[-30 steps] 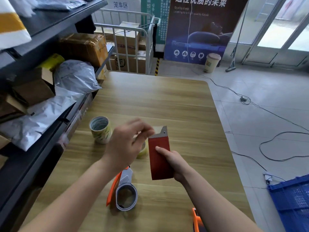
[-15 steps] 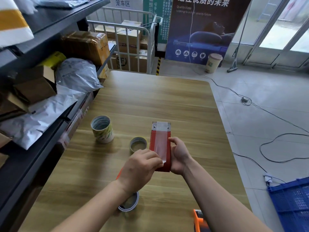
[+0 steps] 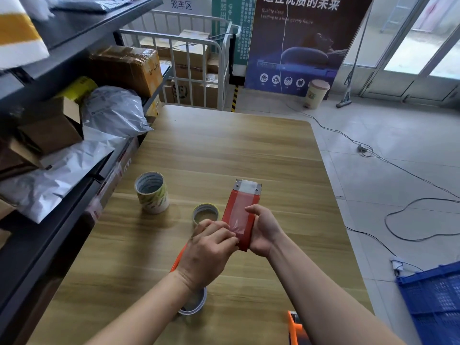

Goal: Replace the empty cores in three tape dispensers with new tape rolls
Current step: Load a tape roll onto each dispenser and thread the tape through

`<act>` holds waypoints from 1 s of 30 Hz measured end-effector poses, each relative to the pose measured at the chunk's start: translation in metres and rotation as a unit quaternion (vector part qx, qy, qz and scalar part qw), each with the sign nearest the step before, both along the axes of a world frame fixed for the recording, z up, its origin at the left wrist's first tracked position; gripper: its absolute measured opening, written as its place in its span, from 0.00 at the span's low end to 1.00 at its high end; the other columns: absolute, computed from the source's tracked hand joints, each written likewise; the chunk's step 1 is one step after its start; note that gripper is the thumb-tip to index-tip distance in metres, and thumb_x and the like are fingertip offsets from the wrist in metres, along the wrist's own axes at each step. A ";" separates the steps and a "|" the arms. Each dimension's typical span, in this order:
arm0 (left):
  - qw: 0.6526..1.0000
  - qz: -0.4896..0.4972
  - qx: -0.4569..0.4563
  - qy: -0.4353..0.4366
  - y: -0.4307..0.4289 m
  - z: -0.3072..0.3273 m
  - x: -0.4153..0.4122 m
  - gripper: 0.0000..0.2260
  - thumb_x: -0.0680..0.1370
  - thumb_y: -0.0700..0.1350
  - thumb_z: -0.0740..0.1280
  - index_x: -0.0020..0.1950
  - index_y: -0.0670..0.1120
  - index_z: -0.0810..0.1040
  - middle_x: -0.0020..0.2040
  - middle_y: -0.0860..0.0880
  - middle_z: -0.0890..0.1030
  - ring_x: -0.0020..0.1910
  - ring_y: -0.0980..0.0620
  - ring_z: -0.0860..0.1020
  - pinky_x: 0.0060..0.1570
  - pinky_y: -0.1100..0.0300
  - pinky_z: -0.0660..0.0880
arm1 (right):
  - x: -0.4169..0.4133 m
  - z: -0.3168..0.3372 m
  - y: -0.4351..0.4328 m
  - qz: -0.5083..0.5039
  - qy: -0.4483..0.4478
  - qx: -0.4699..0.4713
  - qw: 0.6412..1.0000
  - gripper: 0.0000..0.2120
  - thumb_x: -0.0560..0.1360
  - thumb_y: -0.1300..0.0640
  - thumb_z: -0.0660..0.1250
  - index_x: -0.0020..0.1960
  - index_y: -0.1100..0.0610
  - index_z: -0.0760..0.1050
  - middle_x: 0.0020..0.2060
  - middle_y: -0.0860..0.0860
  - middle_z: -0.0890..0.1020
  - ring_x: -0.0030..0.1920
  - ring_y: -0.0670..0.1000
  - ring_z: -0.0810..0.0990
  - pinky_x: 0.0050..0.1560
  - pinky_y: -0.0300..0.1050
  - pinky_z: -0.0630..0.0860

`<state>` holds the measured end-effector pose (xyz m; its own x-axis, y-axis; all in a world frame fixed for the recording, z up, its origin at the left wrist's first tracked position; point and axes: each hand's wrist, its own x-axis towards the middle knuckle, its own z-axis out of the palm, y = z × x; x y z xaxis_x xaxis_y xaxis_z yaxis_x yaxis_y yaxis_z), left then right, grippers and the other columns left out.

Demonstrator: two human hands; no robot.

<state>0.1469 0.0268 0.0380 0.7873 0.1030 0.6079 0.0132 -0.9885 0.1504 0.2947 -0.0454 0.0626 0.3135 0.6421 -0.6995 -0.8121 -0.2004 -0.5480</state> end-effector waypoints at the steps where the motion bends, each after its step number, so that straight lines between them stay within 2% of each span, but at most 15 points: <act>1: 1.000 -0.003 0.008 0.011 0.000 -0.001 -0.001 0.06 0.75 0.48 0.69 0.48 0.47 0.83 0.46 0.53 0.83 0.51 0.50 0.80 0.56 0.53 0.71 | -0.001 0.000 0.001 -0.009 -0.006 -0.008 1.000 0.18 0.78 0.56 0.57 0.62 0.65 0.73 0.47 0.62 0.81 0.41 0.58 0.81 0.43 0.49 0.78; 3: 0.999 -0.002 0.032 0.035 0.001 -0.003 -0.003 0.13 0.76 0.52 0.67 0.56 0.47 0.81 0.49 0.53 0.83 0.53 0.51 0.79 0.59 0.52 0.71 | -0.003 0.000 0.001 -0.029 -0.026 -0.015 0.999 0.12 0.80 0.60 0.58 0.57 0.67 0.74 0.41 0.61 0.82 0.37 0.57 0.82 0.38 0.49 0.80; 5: 0.998 0.008 0.033 0.053 0.002 -0.001 -0.003 0.21 0.74 0.55 0.68 0.63 0.46 0.76 0.49 0.53 0.83 0.53 0.52 0.78 0.61 0.52 0.69 | -0.004 0.001 0.001 -0.050 -0.040 -0.020 0.998 0.07 0.80 0.63 0.58 0.51 0.66 0.74 0.32 0.59 0.82 0.29 0.54 0.82 0.29 0.46 0.79; 7: 0.997 0.021 0.032 0.066 0.002 0.000 -0.002 0.23 0.73 0.56 0.68 0.63 0.45 0.75 0.47 0.51 0.82 0.52 0.52 0.78 0.62 0.52 0.68 | -0.006 0.000 0.001 -0.061 -0.043 -0.024 0.997 0.07 0.80 0.65 0.59 0.52 0.67 0.73 0.26 0.57 0.81 0.24 0.51 0.80 0.25 0.43 0.78; 9: 0.995 0.043 0.041 0.076 0.001 0.001 0.000 0.20 0.74 0.56 0.67 0.60 0.46 0.77 0.45 0.51 0.80 0.50 0.50 0.78 0.60 0.52 0.68 | -0.008 -0.003 0.004 -0.060 -0.049 -0.028 0.997 0.09 0.80 0.64 0.59 0.56 0.69 0.73 0.31 0.59 0.82 0.30 0.53 0.82 0.32 0.47 0.80; 12: 0.992 0.094 0.017 0.076 -0.004 0.004 0.003 0.15 0.74 0.56 0.66 0.54 0.48 0.80 0.43 0.52 0.77 0.47 0.49 0.77 0.56 0.52 0.66 | -0.012 -0.004 0.007 -0.063 -0.064 -0.029 0.996 0.07 0.80 0.64 0.59 0.50 0.66 0.74 0.28 0.56 0.82 0.27 0.52 0.81 0.29 0.46 0.78; 14: 0.990 0.124 0.002 0.068 -0.006 0.005 0.004 0.13 0.73 0.57 0.65 0.50 0.50 0.81 0.42 0.53 0.77 0.47 0.49 0.77 0.55 0.52 0.64 | -0.014 -0.003 0.008 -0.072 -0.076 -0.025 0.994 0.07 0.80 0.64 0.60 0.50 0.66 0.75 0.34 0.58 0.83 0.32 0.54 0.83 0.33 0.47 0.80; 16: 0.989 0.138 -0.004 0.061 -0.008 0.006 0.004 0.13 0.73 0.57 0.64 0.49 0.51 0.81 0.45 0.52 0.78 0.50 0.50 0.76 0.54 0.52 0.63 | -0.015 -0.002 0.010 -0.084 -0.076 -0.017 0.993 0.08 0.80 0.63 0.60 0.53 0.67 0.75 0.44 0.62 0.83 0.41 0.58 0.83 0.42 0.53 0.80; 17: 0.988 0.142 -0.004 0.058 -0.009 0.007 0.004 0.13 0.73 0.57 0.64 0.49 0.51 0.81 0.48 0.51 0.79 0.52 0.49 0.75 0.53 0.52 0.63 | -0.015 -0.002 0.012 -0.086 -0.075 -0.012 0.993 0.09 0.80 0.63 0.60 0.53 0.67 0.75 0.46 0.63 0.82 0.43 0.59 0.82 0.47 0.55 0.80; 19: 0.987 0.154 0.003 0.055 -0.010 0.008 0.004 0.12 0.73 0.56 0.64 0.49 0.51 0.80 0.54 0.48 0.78 0.56 0.47 0.74 0.54 0.51 0.63 | -0.017 -0.002 0.013 -0.090 -0.079 -0.010 0.993 0.09 0.80 0.63 0.59 0.49 0.66 0.76 0.44 0.62 0.82 0.42 0.59 0.81 0.53 0.58 0.77; 21: 0.986 0.160 0.013 0.054 -0.012 0.008 0.004 0.10 0.73 0.54 0.64 0.49 0.51 0.80 0.58 0.48 0.77 0.58 0.46 0.73 0.55 0.50 0.62 | -0.017 0.000 0.013 -0.097 -0.084 -0.011 0.992 0.08 0.80 0.64 0.59 0.47 0.66 0.76 0.42 0.61 0.81 0.41 0.58 0.81 0.54 0.57 0.76; 26: 0.987 0.144 0.019 0.064 -0.012 0.001 0.001 0.13 0.75 0.53 0.62 0.51 0.48 0.81 0.47 0.52 0.80 0.53 0.49 0.74 0.56 0.53 0.64 | -0.019 0.001 0.013 -0.118 -0.078 -0.013 0.990 0.08 0.81 0.64 0.59 0.50 0.66 0.75 0.43 0.61 0.81 0.41 0.57 0.81 0.45 0.53 0.79; 28: 0.988 0.143 -0.002 0.063 -0.011 0.001 0.002 0.13 0.76 0.53 0.62 0.48 0.47 0.82 0.43 0.51 0.80 0.49 0.48 0.77 0.54 0.53 0.66 | -0.019 0.002 0.015 -0.132 -0.079 -0.006 0.988 0.07 0.80 0.63 0.60 0.49 0.65 0.75 0.44 0.61 0.81 0.43 0.58 0.80 0.52 0.58 0.78; 30: 0.986 0.148 -0.031 0.073 -0.010 0.003 0.004 0.15 0.76 0.53 0.61 0.50 0.45 0.82 0.40 0.50 0.80 0.44 0.47 0.79 0.50 0.55 0.68 | -0.018 0.001 0.015 -0.146 -0.080 0.002 0.986 0.07 0.80 0.61 0.61 0.51 0.65 0.75 0.46 0.62 0.81 0.45 0.60 0.80 0.59 0.62 0.75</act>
